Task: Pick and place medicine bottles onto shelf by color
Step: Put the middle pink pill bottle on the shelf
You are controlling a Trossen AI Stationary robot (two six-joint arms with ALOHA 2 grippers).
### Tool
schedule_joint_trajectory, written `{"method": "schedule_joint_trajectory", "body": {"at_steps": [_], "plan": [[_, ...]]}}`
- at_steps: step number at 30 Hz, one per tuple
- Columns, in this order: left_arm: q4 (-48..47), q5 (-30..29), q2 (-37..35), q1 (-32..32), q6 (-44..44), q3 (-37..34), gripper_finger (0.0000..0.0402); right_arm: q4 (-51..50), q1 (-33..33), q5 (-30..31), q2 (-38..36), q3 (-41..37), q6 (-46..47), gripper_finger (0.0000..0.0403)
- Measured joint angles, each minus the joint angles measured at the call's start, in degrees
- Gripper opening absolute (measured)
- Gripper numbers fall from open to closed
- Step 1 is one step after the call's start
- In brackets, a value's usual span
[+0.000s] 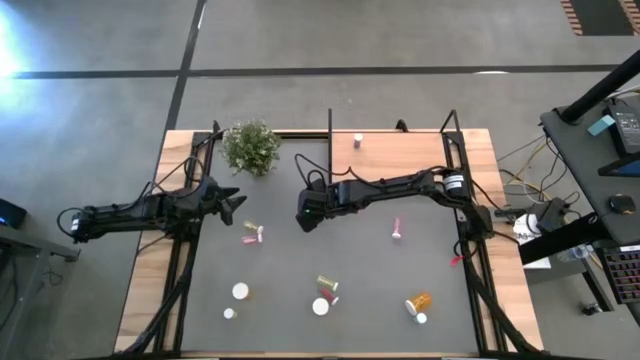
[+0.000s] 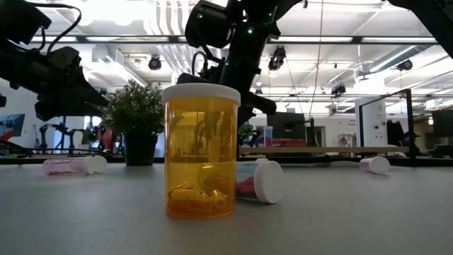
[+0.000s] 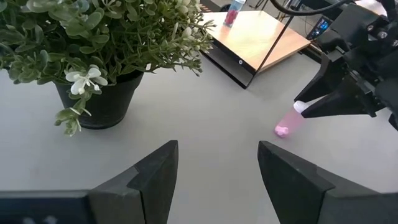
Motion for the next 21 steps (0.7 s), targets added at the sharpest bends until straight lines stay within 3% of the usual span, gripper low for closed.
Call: {"method": "schedule_joint_trajectory", "body": {"at_steps": [11, 21], "plan": [[0.0, 0.0, 0.0, 0.0, 0.0, 0.0, 0.0205, 1.0, 0.0, -0.1, 0.0, -1.4, -0.5, 0.0136], [0.0, 0.0, 0.0, 0.0, 0.0, 0.0, 0.0205, 1.3, 0.0, -1.1, 0.0, -1.4, 1.5, 0.0108]]}}
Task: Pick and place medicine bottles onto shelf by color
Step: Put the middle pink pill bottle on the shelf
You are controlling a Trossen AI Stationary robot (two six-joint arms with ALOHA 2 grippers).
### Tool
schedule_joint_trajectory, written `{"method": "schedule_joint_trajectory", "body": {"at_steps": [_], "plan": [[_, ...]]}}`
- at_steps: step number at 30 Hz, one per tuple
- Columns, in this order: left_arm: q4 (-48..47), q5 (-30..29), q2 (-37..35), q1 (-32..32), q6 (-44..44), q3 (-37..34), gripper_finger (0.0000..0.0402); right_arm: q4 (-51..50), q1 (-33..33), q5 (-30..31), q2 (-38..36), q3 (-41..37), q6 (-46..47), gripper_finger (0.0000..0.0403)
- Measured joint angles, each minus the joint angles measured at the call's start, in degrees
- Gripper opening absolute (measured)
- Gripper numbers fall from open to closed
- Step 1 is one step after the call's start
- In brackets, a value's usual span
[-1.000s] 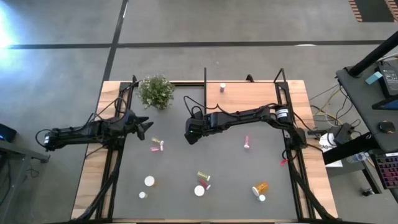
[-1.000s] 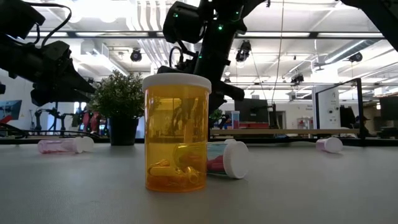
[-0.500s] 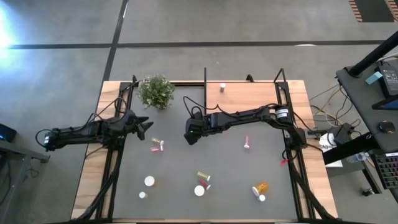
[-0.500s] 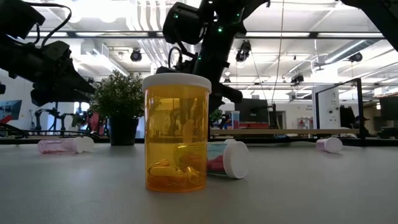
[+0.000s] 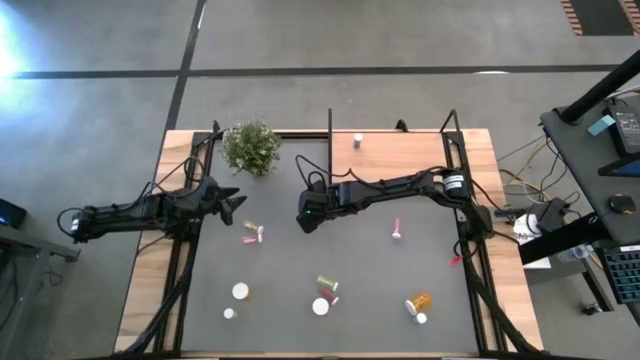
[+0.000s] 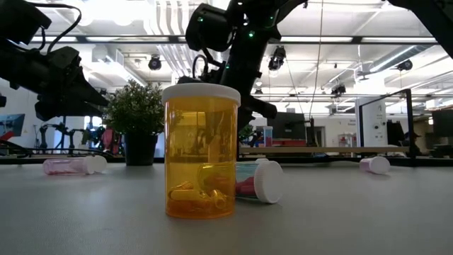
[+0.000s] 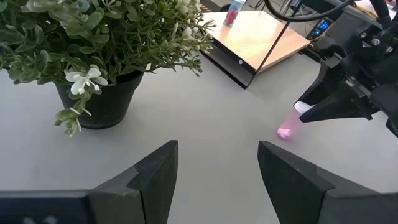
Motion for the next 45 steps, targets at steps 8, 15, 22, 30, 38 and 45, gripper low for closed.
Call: {"method": "schedule_joint_trajectory", "body": {"at_steps": [8, 15, 22, 30, 38, 45], "plan": [[0.0, 0.0, 0.0, 0.0, 0.0, 0.0, 0.0205, -2.3, 0.0, 0.0, -0.2, 0.8, 1.1, 0.0108], [0.0, 0.0, 0.0, 0.0, 0.0, 0.0, 0.0205, -8.4, -0.4, 0.4, -7.0, 0.8, 3.4, 0.0108], [0.0, 0.0, 0.0, 0.0, 0.0, 0.0, 0.0205, -13.7, -0.8, 4.6, -15.6, -4.3, 7.5, 0.0108], [0.0, 0.0, 0.2, 0.0, 0.0, 0.0, 0.0205, -18.2, -0.8, 8.1, -27.1, -15.1, 16.6, 0.0107], [0.0, 0.0, 0.5, 0.0, 0.0, 0.0, 0.0205, -18.9, -0.8, 9.2, -38.0, -27.2, 25.6, 0.0107], [0.0, 0.0, 0.6, 0.0, 0.0, 0.0, 0.0205, -19.1, -1.1, 10.7, -44.3, -33.5, 29.0, 0.0107]]}}
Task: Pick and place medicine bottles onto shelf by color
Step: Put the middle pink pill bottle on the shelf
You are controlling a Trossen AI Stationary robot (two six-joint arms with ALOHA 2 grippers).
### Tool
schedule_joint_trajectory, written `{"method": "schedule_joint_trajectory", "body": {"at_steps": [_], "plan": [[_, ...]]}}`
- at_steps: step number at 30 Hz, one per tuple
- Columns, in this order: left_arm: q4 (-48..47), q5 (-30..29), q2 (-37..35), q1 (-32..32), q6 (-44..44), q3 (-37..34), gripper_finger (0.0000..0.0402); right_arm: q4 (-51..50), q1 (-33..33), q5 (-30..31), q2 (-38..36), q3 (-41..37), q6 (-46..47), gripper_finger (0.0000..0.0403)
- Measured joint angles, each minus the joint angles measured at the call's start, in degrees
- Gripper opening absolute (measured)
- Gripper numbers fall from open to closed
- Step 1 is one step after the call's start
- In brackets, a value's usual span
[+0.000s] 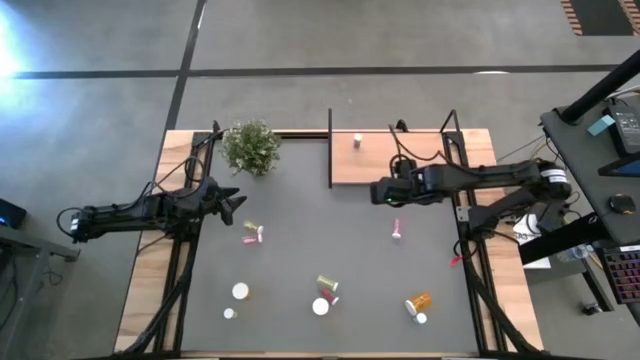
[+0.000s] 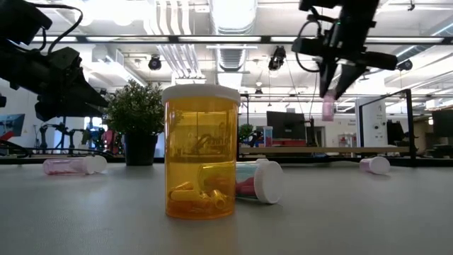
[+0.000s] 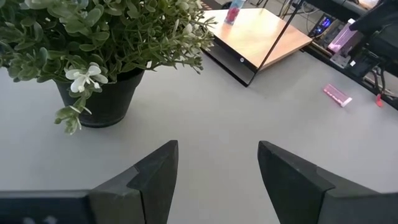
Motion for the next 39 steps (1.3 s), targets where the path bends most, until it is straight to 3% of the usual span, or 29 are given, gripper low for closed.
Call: {"method": "schedule_joint_trajectory", "body": {"at_steps": [8, 19, 34, 39], "plan": [[0.0, 0.0, 0.1, 0.0, 0.0, 0.0, 0.0205, -1.6, -3.6, 0.0, -1.6, -1.5, -0.6, 0.0107], [0.0, 0.0, 0.1, 0.0, 0.0, 0.0, 0.0205, 1.0, -14.2, 0.0, 0.1, -0.2, -8.3, 0.0107], [0.0, 0.0, 0.1, 0.0, 0.0, 0.0, 0.0205, 8.8, -27.6, -1.3, 5.0, 0.0, -11.9, 0.0109], [0.0, 0.0, 0.2, 0.0, 0.0, 0.0, 0.0205, 8.4, -30.4, -1.7, 8.7, 3.9, -13.0, 0.0109]]}}
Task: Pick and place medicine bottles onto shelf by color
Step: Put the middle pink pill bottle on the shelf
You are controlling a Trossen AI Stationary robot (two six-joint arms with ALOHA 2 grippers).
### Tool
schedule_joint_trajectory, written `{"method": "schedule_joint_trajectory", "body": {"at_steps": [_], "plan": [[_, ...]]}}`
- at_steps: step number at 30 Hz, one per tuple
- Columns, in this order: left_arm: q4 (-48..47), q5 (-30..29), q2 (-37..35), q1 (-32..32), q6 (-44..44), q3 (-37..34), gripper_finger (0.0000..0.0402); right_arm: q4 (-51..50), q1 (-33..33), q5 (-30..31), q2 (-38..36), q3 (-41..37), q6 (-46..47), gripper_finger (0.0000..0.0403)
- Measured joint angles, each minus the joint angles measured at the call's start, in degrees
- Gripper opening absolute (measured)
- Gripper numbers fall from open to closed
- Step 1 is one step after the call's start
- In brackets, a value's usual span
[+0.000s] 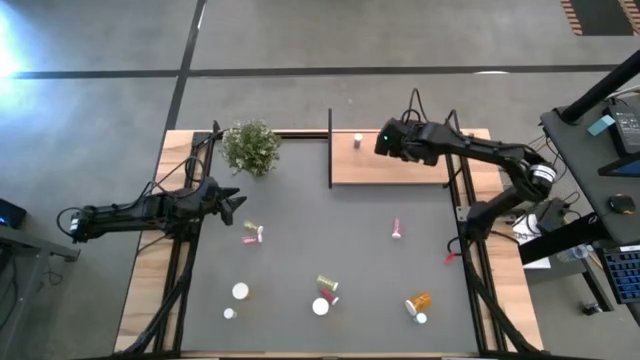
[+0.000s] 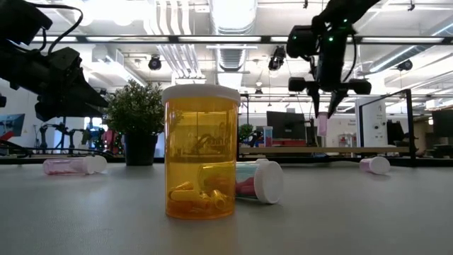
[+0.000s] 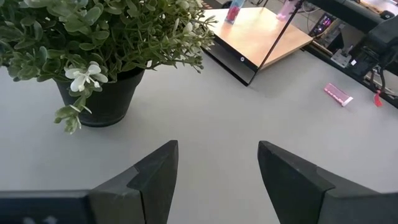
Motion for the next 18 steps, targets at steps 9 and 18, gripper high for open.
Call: {"method": "schedule_joint_trajectory", "body": {"at_steps": [9, 18], "plan": [[0.0, 0.0, 0.0, 0.0, 0.0, 0.0, 0.0205, -1.4, -1.9, -0.3, 7.7, 7.3, -3.0, 0.0109], [0.0, 0.0, 0.0, 0.0, 0.0, 0.0, 0.0205, -1.1, -2.5, -0.3, 14.5, 13.7, -6.7, 0.0109]]}}
